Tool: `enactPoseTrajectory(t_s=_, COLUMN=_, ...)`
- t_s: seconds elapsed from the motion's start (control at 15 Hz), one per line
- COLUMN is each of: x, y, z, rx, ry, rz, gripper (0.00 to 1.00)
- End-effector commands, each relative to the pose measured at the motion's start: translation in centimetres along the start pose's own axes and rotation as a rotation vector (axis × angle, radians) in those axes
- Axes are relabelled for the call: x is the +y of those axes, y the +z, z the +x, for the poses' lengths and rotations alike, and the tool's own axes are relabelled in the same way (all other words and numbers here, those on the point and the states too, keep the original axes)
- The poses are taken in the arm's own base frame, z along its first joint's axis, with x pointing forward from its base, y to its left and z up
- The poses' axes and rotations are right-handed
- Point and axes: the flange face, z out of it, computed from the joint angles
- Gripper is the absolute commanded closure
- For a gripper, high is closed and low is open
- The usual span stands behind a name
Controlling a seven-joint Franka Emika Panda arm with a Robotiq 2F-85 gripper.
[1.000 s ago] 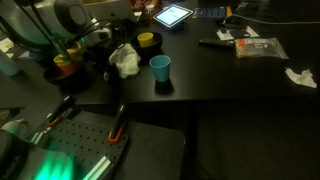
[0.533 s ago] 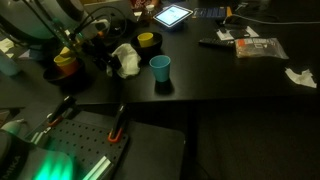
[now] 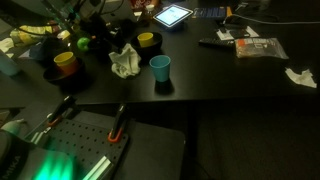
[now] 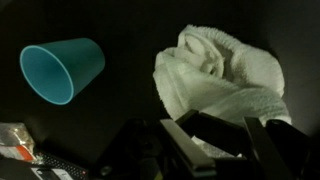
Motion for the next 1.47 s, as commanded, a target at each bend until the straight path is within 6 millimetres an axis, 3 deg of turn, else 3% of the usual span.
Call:
enactPoseTrajectory(t_s=0.0, x=1.4, y=-2.3, z=2.2, rx=0.066, ry=0.058, rz=-0.046, gripper=0.96)
enactPoseTrajectory(t_s=0.13, x=2.1, y=-2.2, z=2.8, rx=0.061, ry=0.079, rz=-0.073, gripper=0.97)
enactPoseTrajectory(t_s=0.27, x=2.2, y=-1.5, z=1.8, rx=-0.003, ry=0.058, rz=-0.054, gripper=0.95)
enactPoseTrajectory(t_s=0.33, x=2.2, y=-1.5, z=1.4, rx=-0.026, ry=0.053, rz=-0.037, gripper=0.70)
enactPoseTrajectory(t_s=0.47, x=1.5, y=-0.7, z=0.5, rx=-0.074, ry=0.044, rz=0.001, gripper=0.66)
enactPoseTrajectory(t_s=0.6, x=1.1, y=0.1, z=0.4, rx=-0.112, ry=0.112, rz=0.055, gripper=0.52)
enactPoseTrajectory(t_s=1.07, x=1.0, y=0.9, z=3.1, rx=-0.135, ry=0.372, rz=0.196, gripper=0.01)
enactPoseTrajectory(t_s=1.4, x=2.4, y=1.4, z=4.3, rx=-0.091, ry=0.527, rz=0.231, gripper=0.00)
